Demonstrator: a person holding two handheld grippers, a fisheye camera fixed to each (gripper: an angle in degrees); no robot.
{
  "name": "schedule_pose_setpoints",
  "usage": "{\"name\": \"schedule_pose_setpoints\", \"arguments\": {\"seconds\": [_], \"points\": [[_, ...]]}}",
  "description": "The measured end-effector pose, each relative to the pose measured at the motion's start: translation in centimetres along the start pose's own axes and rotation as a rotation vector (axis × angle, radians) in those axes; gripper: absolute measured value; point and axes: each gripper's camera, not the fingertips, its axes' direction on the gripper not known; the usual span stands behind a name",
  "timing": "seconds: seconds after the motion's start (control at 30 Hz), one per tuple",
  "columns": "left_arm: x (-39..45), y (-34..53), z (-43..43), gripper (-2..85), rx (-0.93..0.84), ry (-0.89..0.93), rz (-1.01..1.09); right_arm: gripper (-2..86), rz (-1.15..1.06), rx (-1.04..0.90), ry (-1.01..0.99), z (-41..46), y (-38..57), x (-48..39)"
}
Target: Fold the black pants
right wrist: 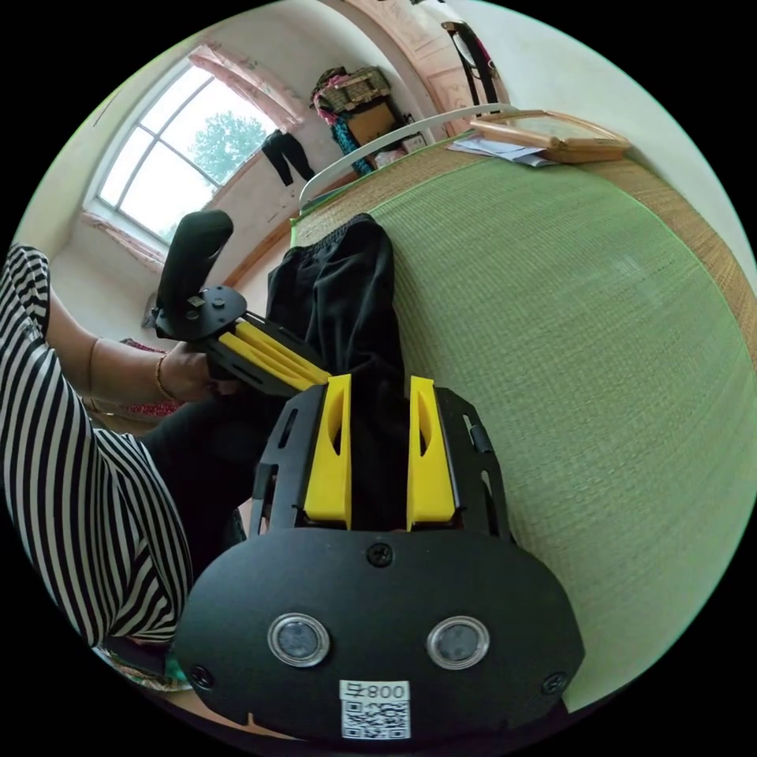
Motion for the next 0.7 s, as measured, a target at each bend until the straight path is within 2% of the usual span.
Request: {"name": "schedule_pose_setpoints", "arguments": {"seconds": [0.17, 0.4, 0.57, 0.7], "points": [[1.0, 1.1, -1.9, 1.1, 0.055, 0.013, 0.016, 10.8, -0.004, -0.010, 0.027, -0.1, 0.7, 0.8], [2.0, 2.3, -4.0, 1.2, 0.080, 0.025, 0.051, 10.0, -0.157, -0.028, 0.061, 1.5, -1.4, -2.5], [2.9, 3.0, -5.7, 2.0, 0.084, 0.008, 0.084, 4.8, -0.185, -0.012, 0.050, 1.1, -1.8, -2.8], [2.2, 3.8, -9.0, 3.2, 0.139, -0.080, 0.062, 1.7, -0.171, 0.016, 0.143, -0.4, -1.6, -2.9]]}}
